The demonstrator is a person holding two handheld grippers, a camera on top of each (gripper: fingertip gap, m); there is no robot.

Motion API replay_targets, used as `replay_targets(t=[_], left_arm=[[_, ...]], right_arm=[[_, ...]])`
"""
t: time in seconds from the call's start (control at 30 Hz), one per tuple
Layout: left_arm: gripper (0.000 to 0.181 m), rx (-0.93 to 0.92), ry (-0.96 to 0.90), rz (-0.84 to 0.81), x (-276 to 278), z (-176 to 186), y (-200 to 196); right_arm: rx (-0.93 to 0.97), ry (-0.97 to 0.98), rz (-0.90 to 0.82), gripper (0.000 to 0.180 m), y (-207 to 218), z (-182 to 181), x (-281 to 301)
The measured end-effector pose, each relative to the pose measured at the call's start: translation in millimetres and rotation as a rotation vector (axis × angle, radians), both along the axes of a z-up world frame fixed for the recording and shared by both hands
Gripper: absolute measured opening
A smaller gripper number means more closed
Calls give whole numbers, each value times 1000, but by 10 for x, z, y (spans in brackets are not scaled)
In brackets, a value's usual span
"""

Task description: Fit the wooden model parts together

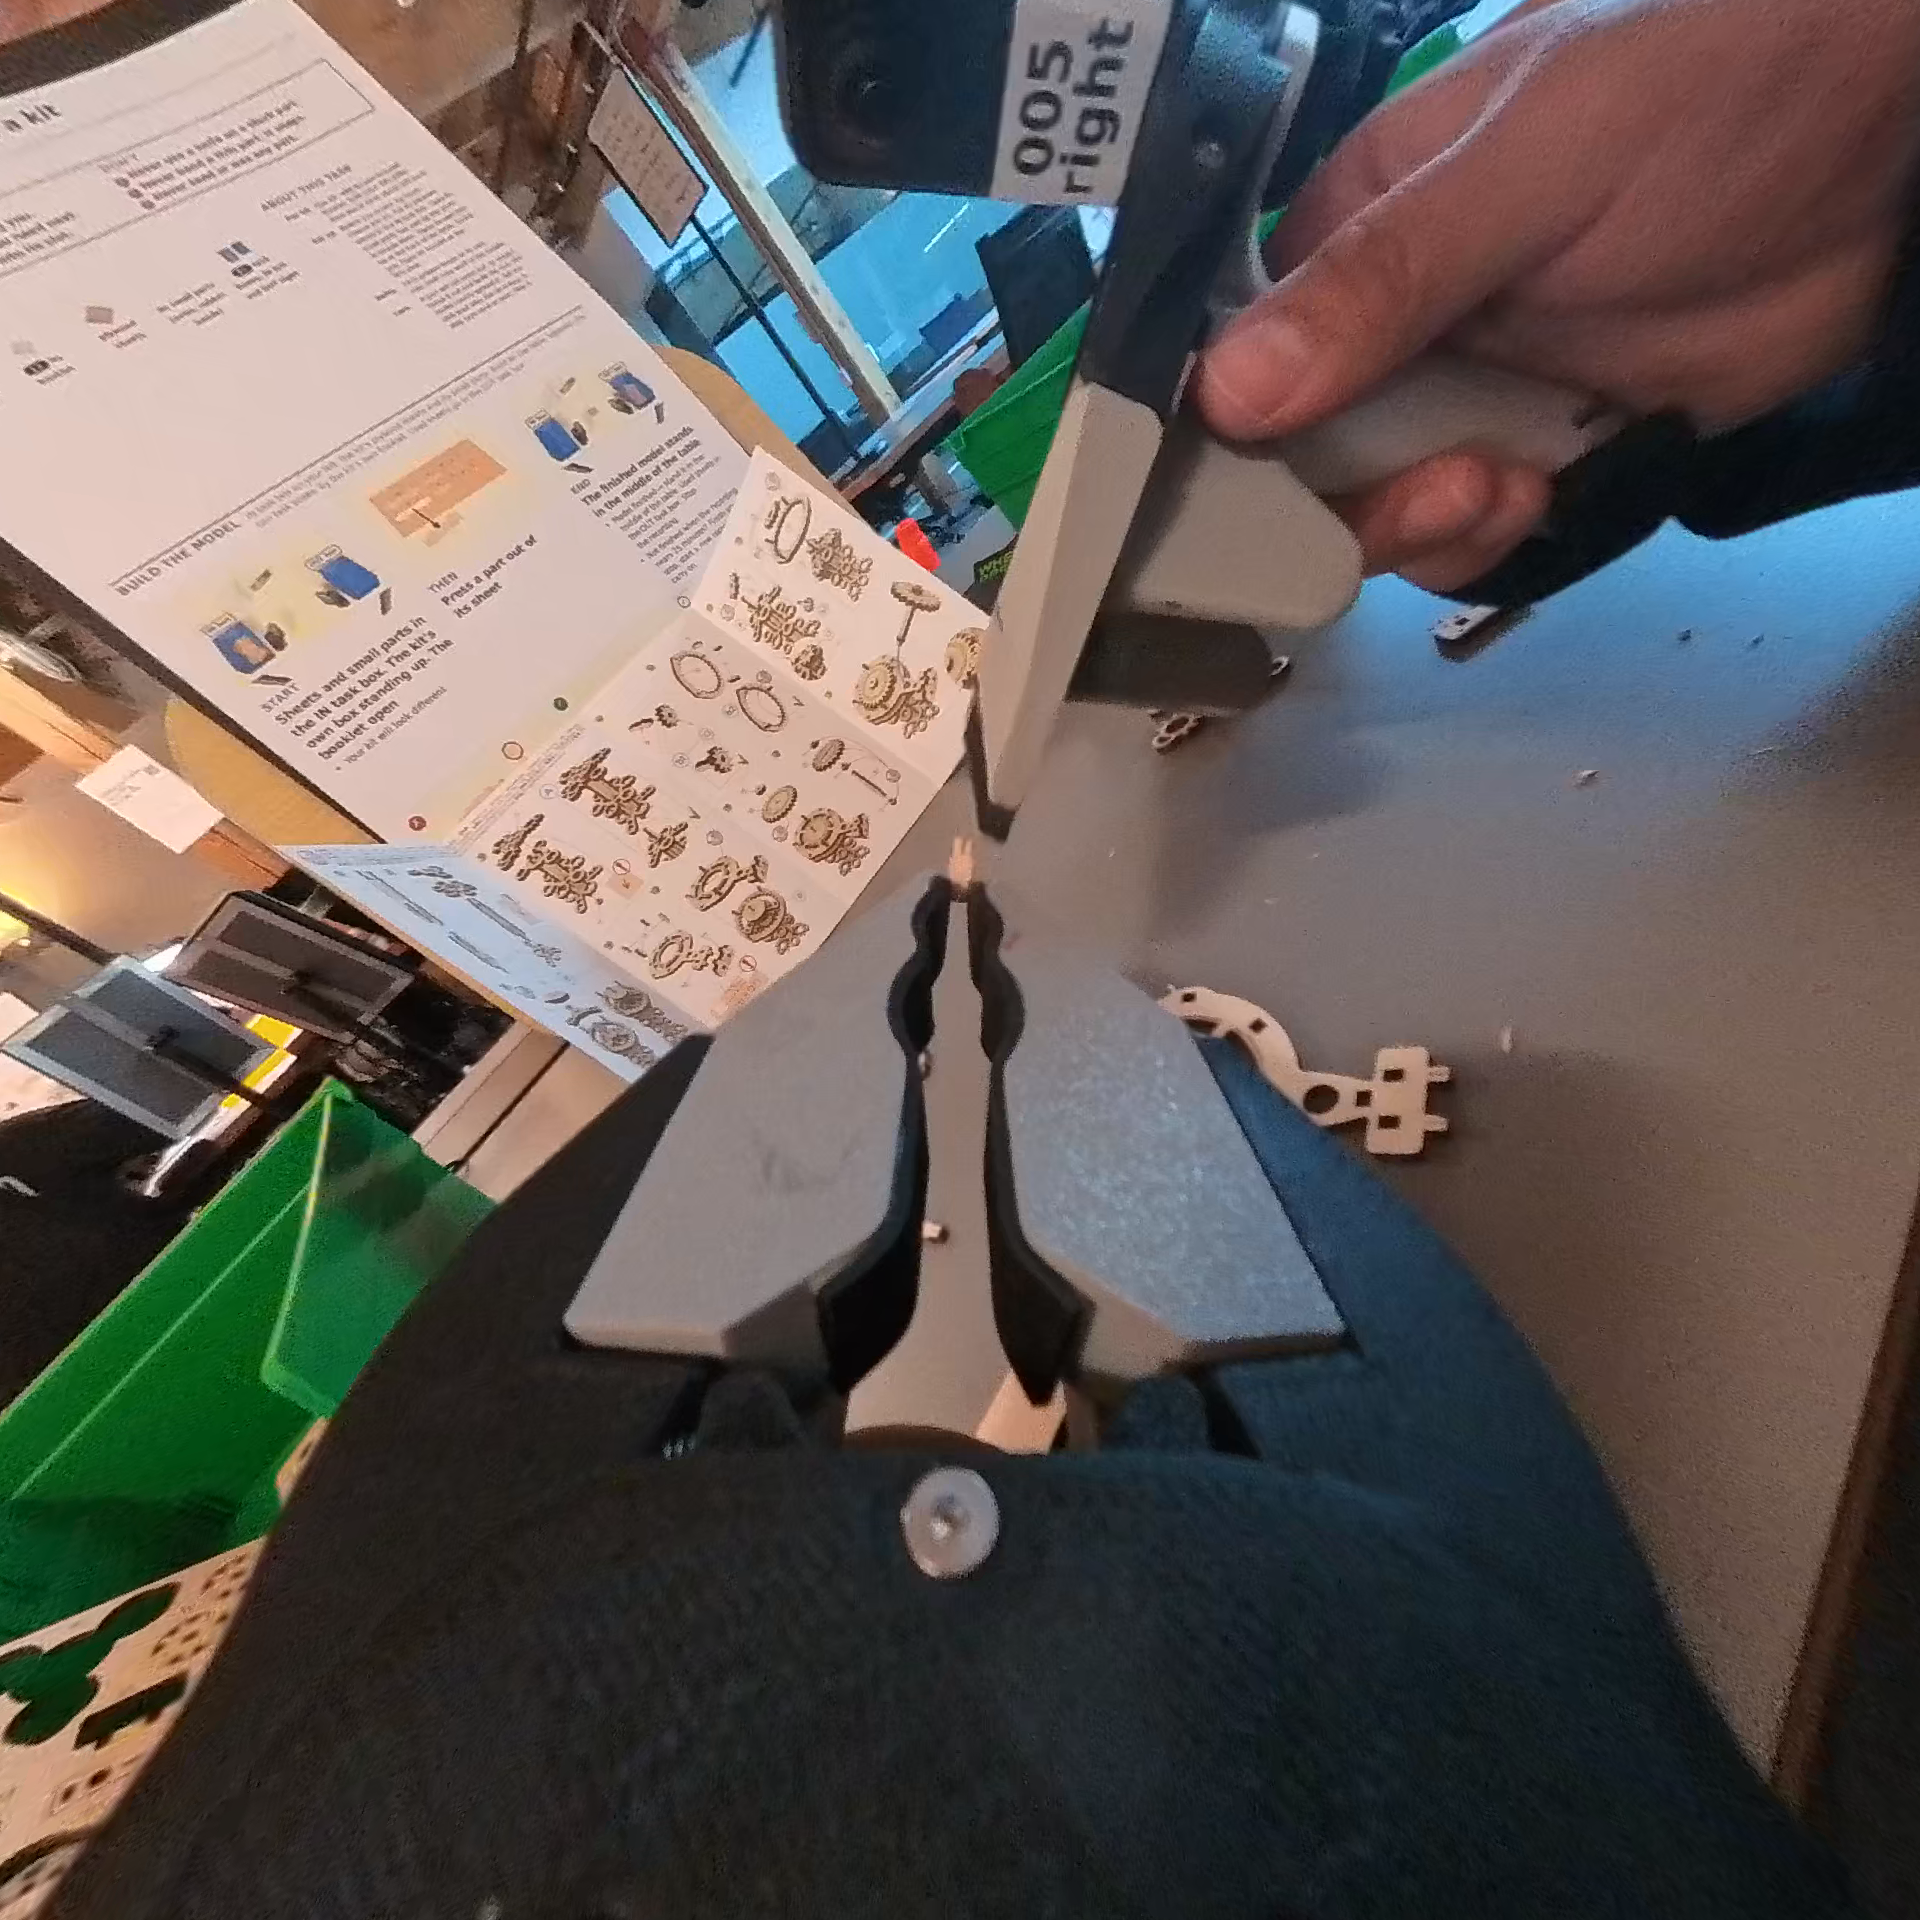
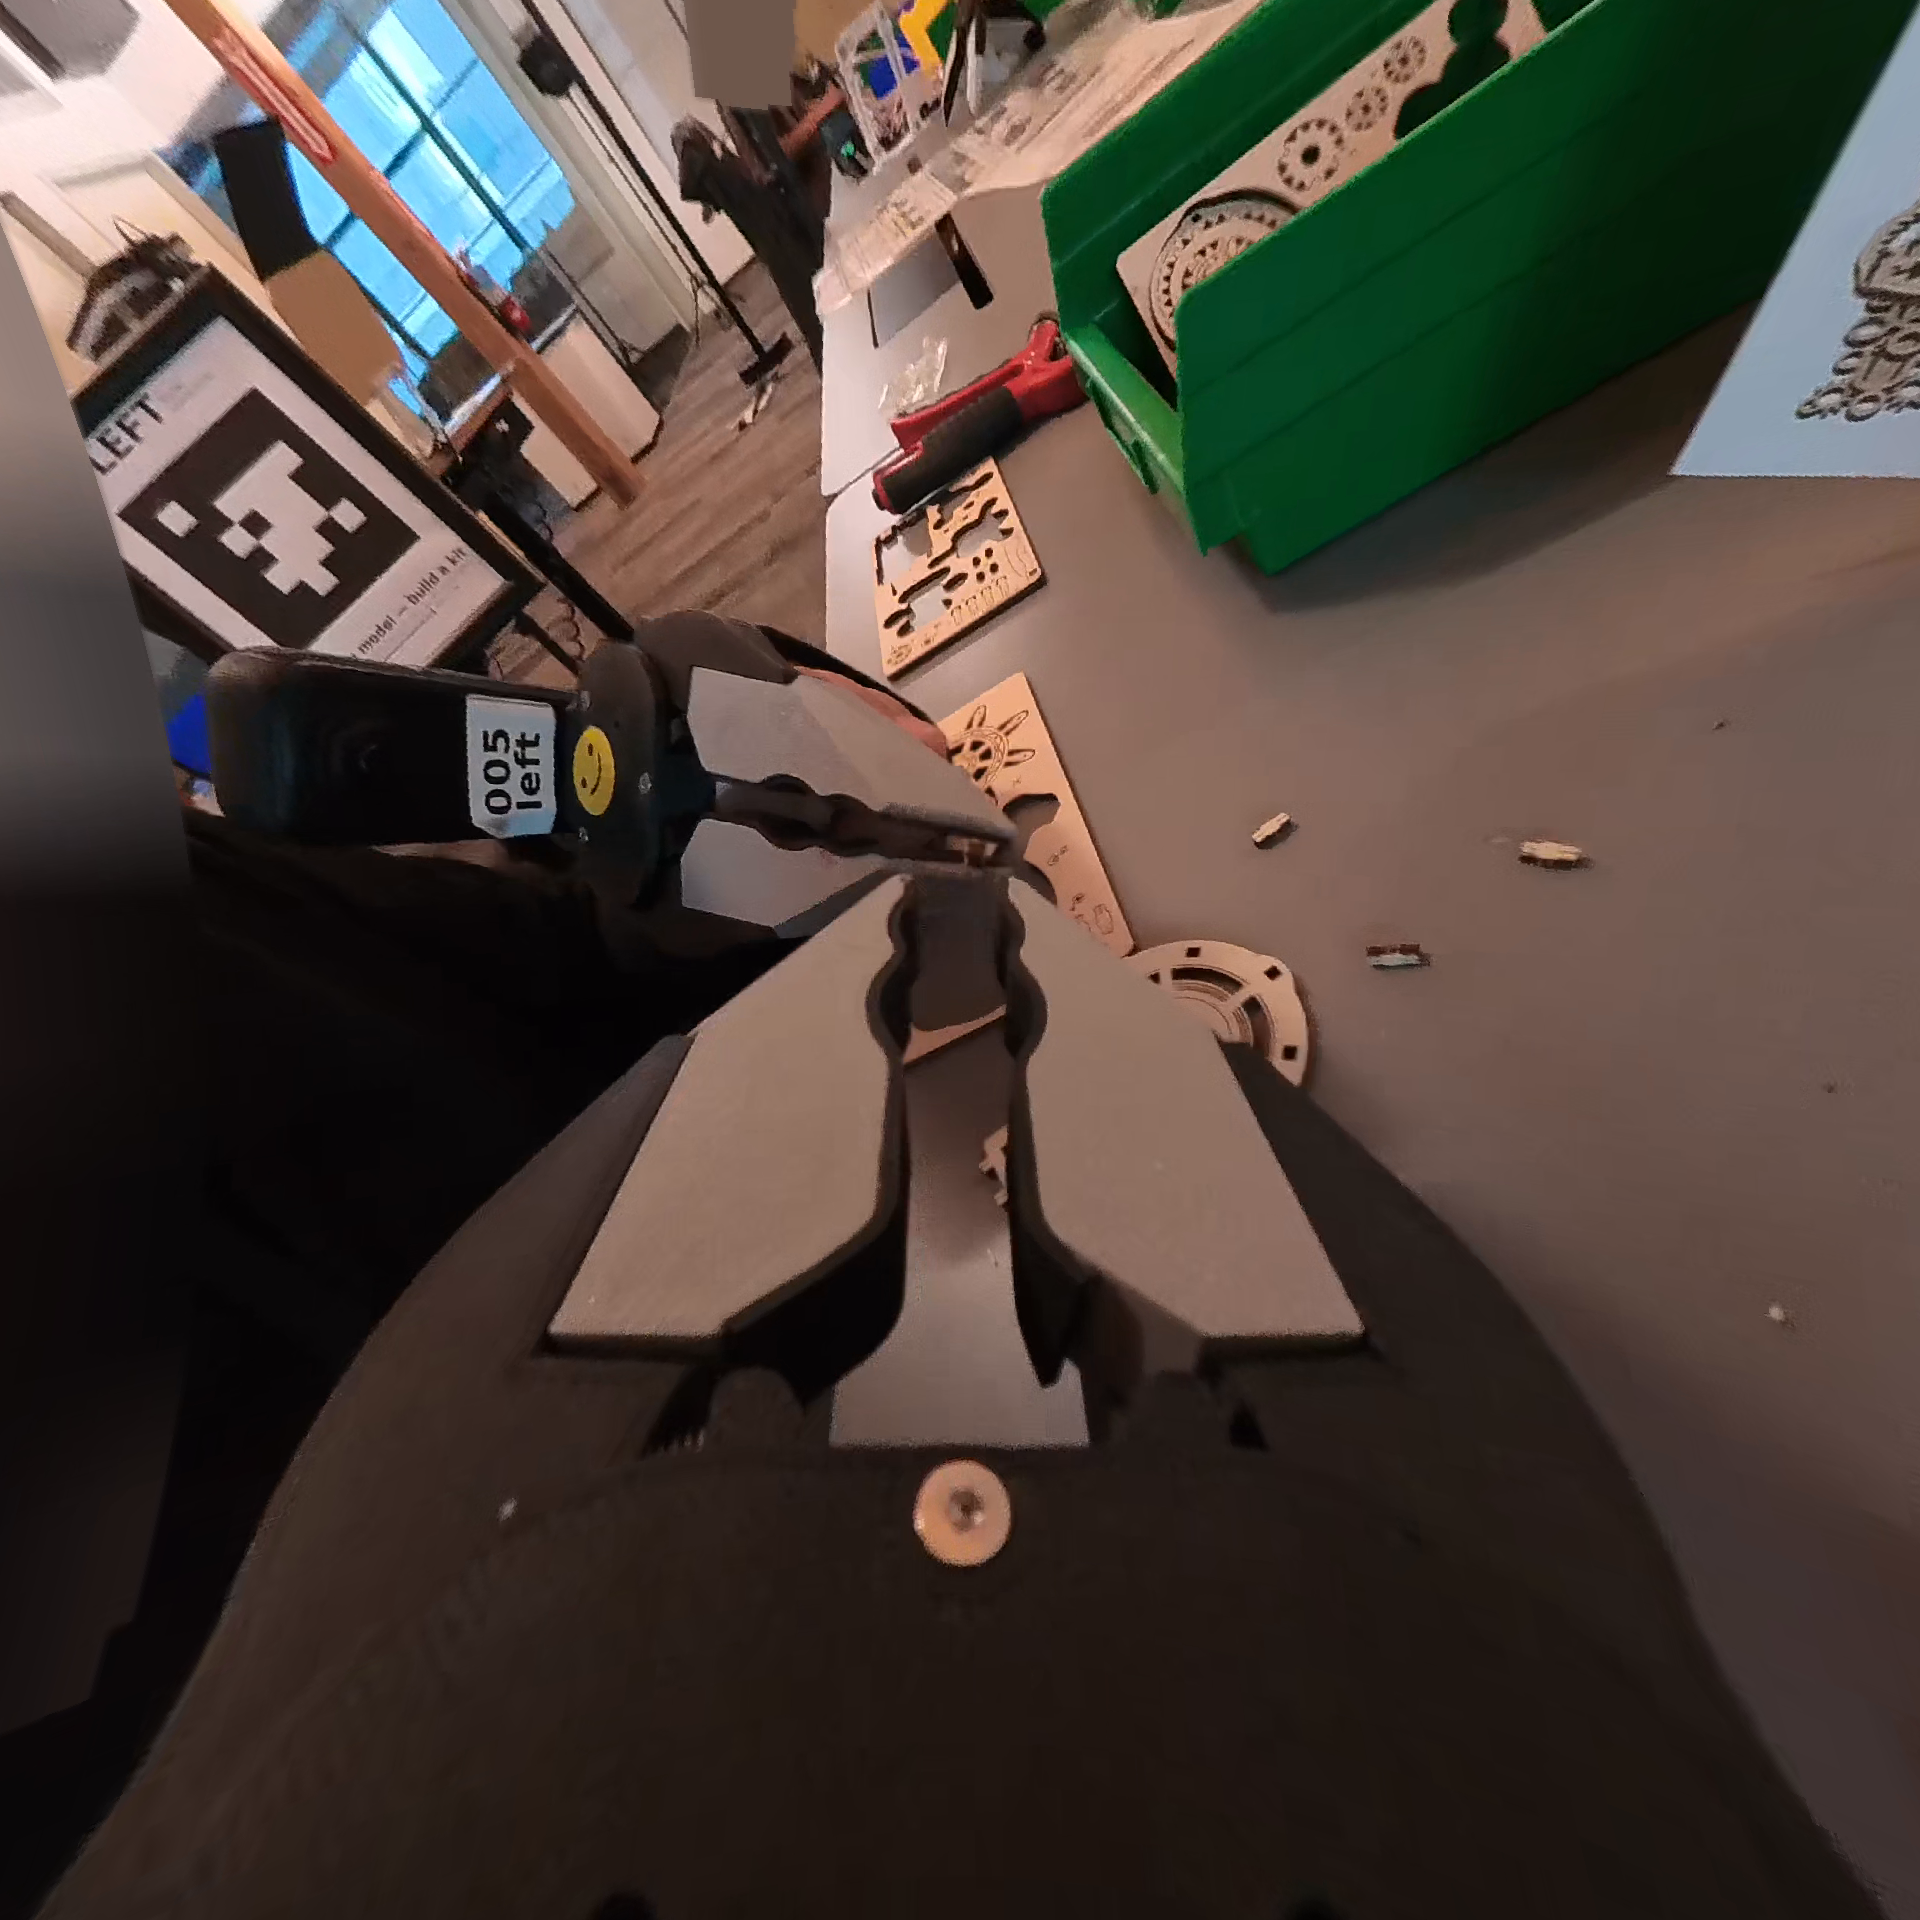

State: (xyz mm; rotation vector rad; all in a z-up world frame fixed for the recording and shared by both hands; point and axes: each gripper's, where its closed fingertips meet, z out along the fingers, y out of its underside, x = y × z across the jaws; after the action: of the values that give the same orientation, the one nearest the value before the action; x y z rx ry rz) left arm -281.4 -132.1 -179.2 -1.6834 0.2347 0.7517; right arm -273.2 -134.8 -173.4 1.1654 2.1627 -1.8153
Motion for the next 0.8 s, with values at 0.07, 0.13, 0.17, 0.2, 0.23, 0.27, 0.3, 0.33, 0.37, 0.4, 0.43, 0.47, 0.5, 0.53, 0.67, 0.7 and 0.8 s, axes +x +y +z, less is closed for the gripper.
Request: replay_targets(t=[0.07, 0.13, 0.17, 0.2, 0.23, 0.27, 0.3, 0.33, 0.37, 0.4, 0.43, 0.47, 0.5, 0.53, 0.67, 0.7, 0.8], left_arm=[[1, -4, 10, 6, -1, -5, 2], [1, -12, 12, 14, -11, -17, 5], [1, -18, 11, 18, -17, -26, 8], [1, -23, 11, 22, -23, -35, 9], [1, -28, 11, 22, -23, -41, 12], [1, -32, 10, 23, -24, -50, 15], [1, -37, 9, 26, -28, -57, 16], [1, -41, 8, 29, -31, -63, 17], [1, -45, 6, 30, -34, -71, 19], [1, -49, 5, 34, -40, -76, 21], [1, -54, 4, 37, -45, -84, 24], [1, -59, 2, 42, -53, -91, 25], [1, -65, -1, 49, -65, -100, 27], [1, -75, -10, 53, -78, -115, 32], [1, -110, -58, 66, -132, -167, 53], [1, -115, -67, 68, -143, -176, 56], [0, -132, -70, 66, -143, -199, 68]], right_arm=[[-3, 2, -17, 7, 47, -18, -1], [-6, -2, -20, 7, 59, -25, 7], [-5, -8, -21, 7, 56, -34, 7], [-3, -13, -22, 8, 50, -47, 6], [-3, -15, -22, 9, 40, -56, 4], [-4, -16, -22, 9, 31, -64, -3], [-4, -19, -24, 9, 25, -75, -11], [-4, -22, -26, 9, 21, -85, -20], [-7, -24, -29, 9, 18, -92, -33], [-10, -28, -31, 9, 14, -101, -43], [-11, -34, -33, 9, 13, -115, -52], [-13, -40, -36, 10, 13, -128, -62], [-14, -46, -42, 10, 17, -146, -74], [-9, -56, -50, 10, 28, -175, -90], [-10, -96, -81, 12, 86, -265, -143], [-16, -95, -88, 13, 100, -267, -153], [-41, -83, -102, 13, 128, -248, -185]])
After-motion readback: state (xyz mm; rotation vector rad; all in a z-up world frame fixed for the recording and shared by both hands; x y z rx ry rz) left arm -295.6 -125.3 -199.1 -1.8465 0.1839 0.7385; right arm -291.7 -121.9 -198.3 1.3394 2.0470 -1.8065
